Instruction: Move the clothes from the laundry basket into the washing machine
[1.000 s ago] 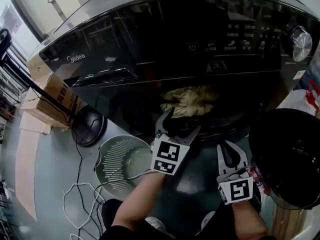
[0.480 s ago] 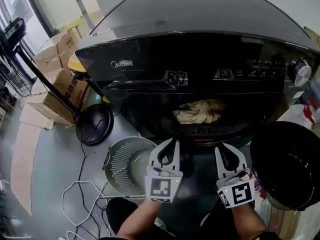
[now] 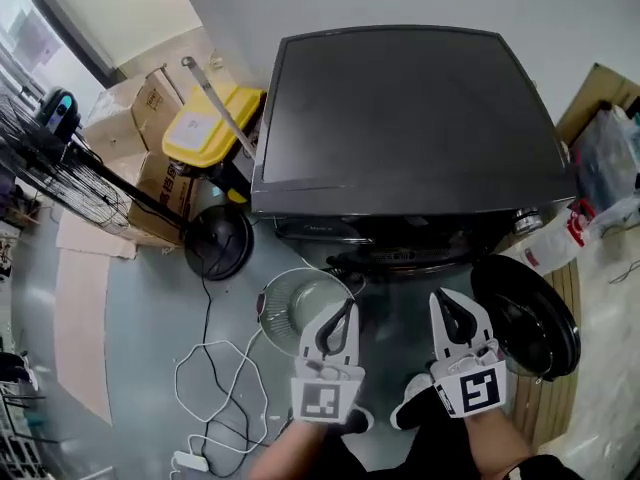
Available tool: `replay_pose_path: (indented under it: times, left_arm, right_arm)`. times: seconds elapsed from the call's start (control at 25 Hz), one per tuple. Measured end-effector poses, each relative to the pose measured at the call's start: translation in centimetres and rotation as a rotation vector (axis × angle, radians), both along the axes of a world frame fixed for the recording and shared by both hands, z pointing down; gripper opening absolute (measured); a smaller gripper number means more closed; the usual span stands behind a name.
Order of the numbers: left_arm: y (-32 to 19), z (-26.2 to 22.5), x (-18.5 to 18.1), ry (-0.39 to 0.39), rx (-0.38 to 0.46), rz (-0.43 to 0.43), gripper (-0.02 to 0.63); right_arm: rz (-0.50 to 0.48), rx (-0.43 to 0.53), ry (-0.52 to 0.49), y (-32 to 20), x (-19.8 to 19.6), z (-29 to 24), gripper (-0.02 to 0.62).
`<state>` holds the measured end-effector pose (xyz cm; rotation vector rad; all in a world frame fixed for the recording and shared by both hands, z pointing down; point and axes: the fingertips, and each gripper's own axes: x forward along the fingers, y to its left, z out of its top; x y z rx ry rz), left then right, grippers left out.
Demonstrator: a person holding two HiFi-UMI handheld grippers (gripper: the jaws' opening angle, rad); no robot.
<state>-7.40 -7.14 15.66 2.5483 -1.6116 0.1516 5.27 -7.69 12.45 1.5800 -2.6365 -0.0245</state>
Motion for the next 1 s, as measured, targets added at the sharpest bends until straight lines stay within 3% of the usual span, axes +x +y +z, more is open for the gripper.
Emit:
replay_pose_path:
  times: [0.16, 0.24, 0.32, 0.48, 1.0]
  left_arm:
    - [1.3, -9.8, 0.5, -0.051, 0.029, 0.015, 0.006]
    - [2.3, -13.0, 0.9, -0.081, 0.016, 0.014, 0.006]
    - [3.0, -15.1, 1.0, -0.063, -0.011, 0.010, 0.006]
    - [3.8, -18.7, 1.0, -0.035, -0.007, 0.024, 0.006]
    - [6.7, -23.4, 1.1, -0.105, 0.022, 0.117, 0.008]
  right_arm:
    - [-0.011, -0.012, 0.085, 1.3, 0.5, -9.2, 0.006]
    - [-0.019, -0.047, 0.154, 2.1, 1.0, -12.0, 0.005]
    - [-0.015, -0.063, 0.182, 2.3, 1.4, -14.2, 0.005]
    - [0.002, -0.019, 0.165, 3.0, 0.8, -18.4, 0.005]
    - [0.020, 0.047, 0.119, 7.3, -0.8, -24.0, 0.005]
